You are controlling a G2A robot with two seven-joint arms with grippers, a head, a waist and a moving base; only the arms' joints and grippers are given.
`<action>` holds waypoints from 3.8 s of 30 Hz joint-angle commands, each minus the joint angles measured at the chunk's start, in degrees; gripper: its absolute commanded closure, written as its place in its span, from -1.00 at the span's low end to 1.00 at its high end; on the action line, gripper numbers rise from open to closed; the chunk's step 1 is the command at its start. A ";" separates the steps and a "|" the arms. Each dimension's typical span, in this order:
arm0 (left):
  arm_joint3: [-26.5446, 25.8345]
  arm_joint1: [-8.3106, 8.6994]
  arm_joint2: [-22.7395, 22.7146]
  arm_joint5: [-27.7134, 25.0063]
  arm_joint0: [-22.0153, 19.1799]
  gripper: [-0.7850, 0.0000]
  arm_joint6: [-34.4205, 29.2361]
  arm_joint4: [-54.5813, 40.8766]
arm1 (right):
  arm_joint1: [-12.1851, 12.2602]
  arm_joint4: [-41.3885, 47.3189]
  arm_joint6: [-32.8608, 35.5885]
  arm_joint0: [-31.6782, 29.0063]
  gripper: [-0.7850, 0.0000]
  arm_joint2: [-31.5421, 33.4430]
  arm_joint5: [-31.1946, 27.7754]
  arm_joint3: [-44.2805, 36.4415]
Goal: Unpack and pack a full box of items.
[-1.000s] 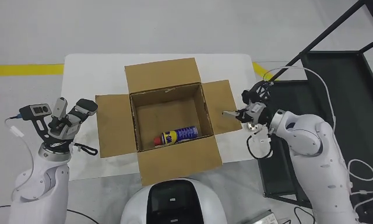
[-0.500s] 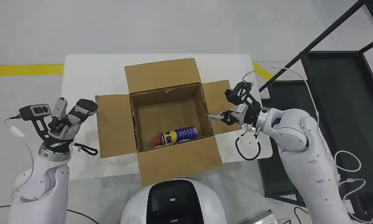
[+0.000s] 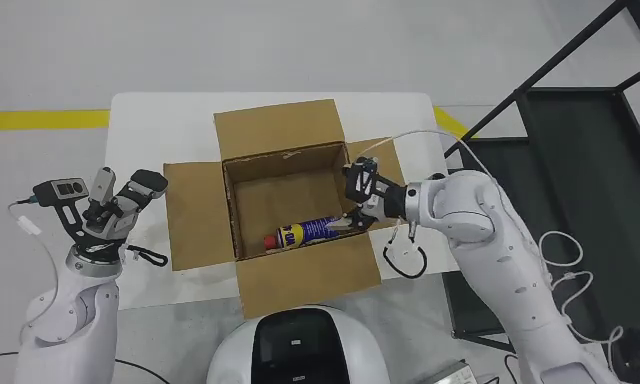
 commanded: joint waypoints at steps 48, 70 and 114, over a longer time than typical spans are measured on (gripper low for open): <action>0.00 0.00 0.00 0.00 0.00 -1.00 0.00 0.00 | -9.37 -10.87 6.70 27.57 -1.00 -37.65 8.65 28.41; 0.00 0.00 0.00 0.00 0.00 -1.00 0.00 0.00 | -16.20 -9.64 10.31 34.56 -1.00 -48.14 7.77 42.08; 0.00 0.00 0.00 0.00 0.00 -1.00 0.00 0.00 | -14.64 -10.91 1.60 30.22 1.00 -39.31 7.00 38.19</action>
